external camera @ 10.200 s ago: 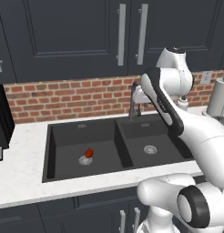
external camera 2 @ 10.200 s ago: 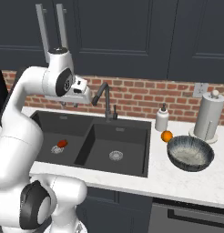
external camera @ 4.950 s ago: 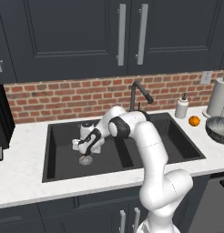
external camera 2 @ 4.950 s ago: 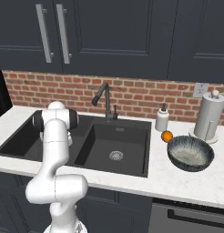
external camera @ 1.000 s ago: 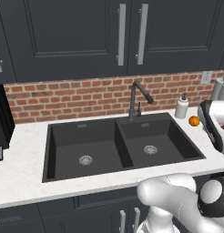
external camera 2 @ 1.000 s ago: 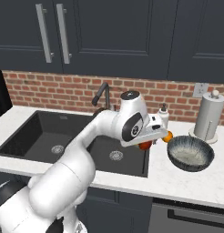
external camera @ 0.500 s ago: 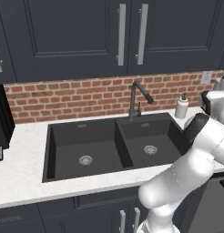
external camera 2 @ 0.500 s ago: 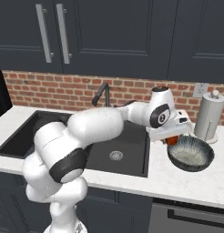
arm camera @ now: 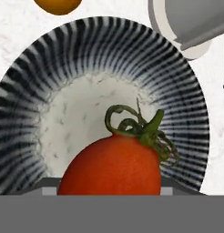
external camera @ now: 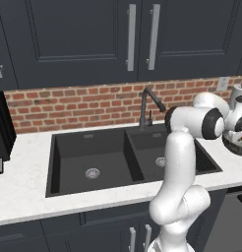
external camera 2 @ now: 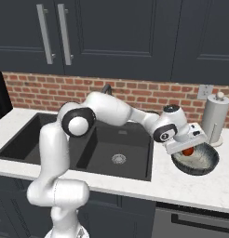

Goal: Pick the tomato from the sink and place it in the bowl. Then pick the bowl and place it in the microwave. Then close the microwave door and press the start button.

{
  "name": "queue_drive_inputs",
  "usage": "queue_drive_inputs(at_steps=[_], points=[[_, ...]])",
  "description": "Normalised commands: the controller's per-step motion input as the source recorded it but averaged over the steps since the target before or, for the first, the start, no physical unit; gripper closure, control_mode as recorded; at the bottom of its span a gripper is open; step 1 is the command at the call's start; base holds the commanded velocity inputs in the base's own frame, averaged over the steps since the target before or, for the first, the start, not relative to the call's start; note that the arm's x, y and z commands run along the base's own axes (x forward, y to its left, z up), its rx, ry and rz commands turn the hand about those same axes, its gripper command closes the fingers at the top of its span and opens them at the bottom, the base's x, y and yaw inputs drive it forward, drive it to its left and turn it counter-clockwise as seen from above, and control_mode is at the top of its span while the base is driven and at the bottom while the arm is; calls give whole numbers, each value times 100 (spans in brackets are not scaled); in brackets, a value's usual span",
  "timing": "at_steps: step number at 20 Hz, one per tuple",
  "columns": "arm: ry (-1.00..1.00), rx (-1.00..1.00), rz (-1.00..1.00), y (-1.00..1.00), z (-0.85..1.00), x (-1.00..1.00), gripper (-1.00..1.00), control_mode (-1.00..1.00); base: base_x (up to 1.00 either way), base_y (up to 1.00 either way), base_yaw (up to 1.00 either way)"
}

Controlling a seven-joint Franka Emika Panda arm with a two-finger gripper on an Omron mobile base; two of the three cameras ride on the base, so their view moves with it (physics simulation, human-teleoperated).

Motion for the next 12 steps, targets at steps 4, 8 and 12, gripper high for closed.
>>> queue_drive_inputs(at_steps=[4,8,12], points=[[0,5,10,-37,-30,50,100,-100,0,0,0],[0,10,7,-39,-1,10,100,-100,0,0,0],[0,7,4,-14,-13,12,-100,-100,0,0,0]])
